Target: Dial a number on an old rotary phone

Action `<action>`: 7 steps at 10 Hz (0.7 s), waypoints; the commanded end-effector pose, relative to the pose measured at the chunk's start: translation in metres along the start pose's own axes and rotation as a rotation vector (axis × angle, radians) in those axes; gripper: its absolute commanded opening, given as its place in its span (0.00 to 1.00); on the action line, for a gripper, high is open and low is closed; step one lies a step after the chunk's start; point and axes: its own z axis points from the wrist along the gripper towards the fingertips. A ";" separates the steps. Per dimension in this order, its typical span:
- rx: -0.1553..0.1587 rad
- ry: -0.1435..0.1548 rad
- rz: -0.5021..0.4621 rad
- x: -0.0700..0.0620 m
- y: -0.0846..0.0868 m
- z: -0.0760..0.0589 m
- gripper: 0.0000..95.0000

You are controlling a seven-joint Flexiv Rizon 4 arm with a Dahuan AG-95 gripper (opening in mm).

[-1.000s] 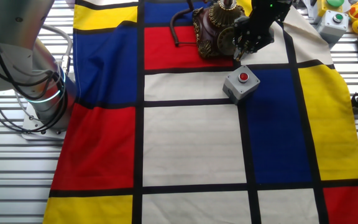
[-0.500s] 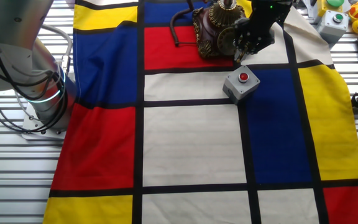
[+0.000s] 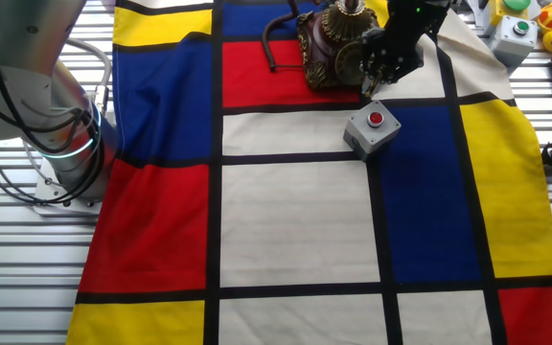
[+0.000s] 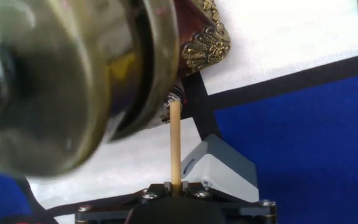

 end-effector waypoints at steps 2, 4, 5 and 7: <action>0.006 -0.003 -0.002 0.000 0.001 0.002 0.00; 0.008 -0.002 -0.002 0.000 0.000 0.004 0.00; 0.010 -0.001 -0.004 -0.001 0.000 0.004 0.00; 0.016 0.000 -0.004 -0.001 0.000 0.005 0.00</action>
